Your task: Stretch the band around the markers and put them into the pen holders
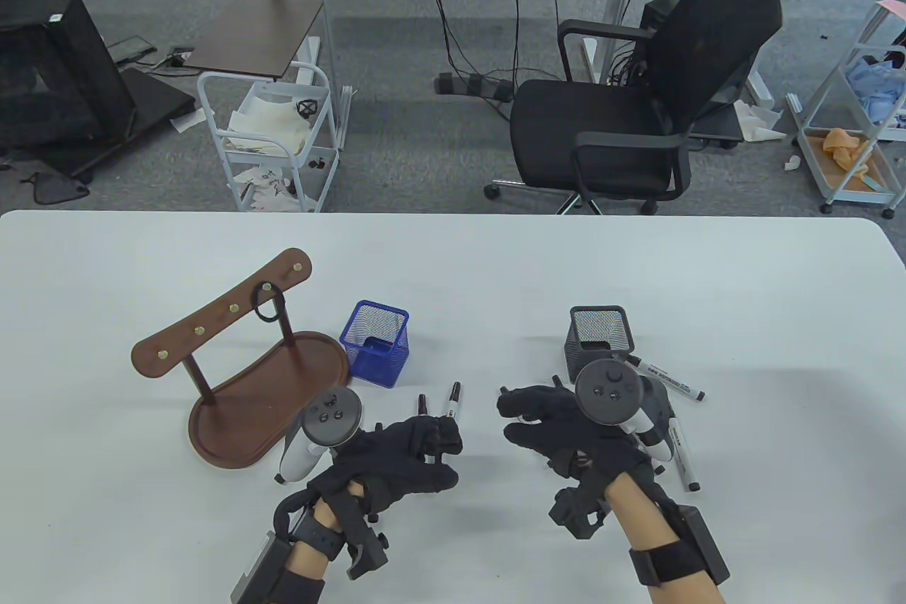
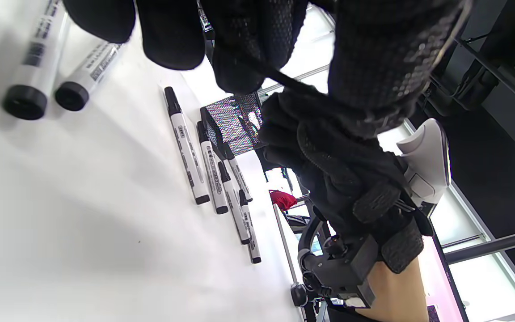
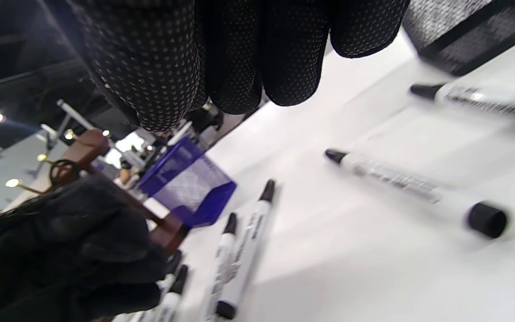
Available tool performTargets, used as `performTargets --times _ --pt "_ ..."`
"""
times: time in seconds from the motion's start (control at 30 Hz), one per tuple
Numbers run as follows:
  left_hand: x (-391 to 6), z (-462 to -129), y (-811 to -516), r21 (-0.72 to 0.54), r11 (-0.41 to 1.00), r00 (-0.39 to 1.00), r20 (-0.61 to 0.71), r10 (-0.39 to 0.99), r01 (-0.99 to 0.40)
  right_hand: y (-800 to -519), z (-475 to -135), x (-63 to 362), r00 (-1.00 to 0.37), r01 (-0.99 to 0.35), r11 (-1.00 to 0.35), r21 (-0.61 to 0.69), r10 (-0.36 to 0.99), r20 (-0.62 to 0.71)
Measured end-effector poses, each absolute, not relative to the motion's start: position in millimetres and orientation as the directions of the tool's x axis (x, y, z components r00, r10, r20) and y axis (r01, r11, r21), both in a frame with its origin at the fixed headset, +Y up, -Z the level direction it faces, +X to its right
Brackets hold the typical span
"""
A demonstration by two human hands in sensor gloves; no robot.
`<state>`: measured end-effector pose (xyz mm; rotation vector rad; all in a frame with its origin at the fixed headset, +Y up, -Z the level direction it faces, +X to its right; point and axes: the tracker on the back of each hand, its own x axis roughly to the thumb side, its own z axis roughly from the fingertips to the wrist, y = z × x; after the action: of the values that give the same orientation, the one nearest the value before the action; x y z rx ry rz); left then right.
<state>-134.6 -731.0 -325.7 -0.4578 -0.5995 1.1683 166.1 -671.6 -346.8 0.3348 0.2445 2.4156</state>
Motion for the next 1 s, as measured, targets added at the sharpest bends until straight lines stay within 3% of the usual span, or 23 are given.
performTargets --times 0.6,1.0 --pt "-135 -325 -732 -0.614 0.351 0.288 0.203 0.936 -0.707 -674 -367 284 -0.894 -0.444 -0.892 0.085 0.434 -0.115" --pt "-135 -325 -732 -0.609 0.355 0.289 0.209 0.934 -0.709 -689 -402 306 -0.911 -0.356 -0.931 0.076 0.327 -0.253"
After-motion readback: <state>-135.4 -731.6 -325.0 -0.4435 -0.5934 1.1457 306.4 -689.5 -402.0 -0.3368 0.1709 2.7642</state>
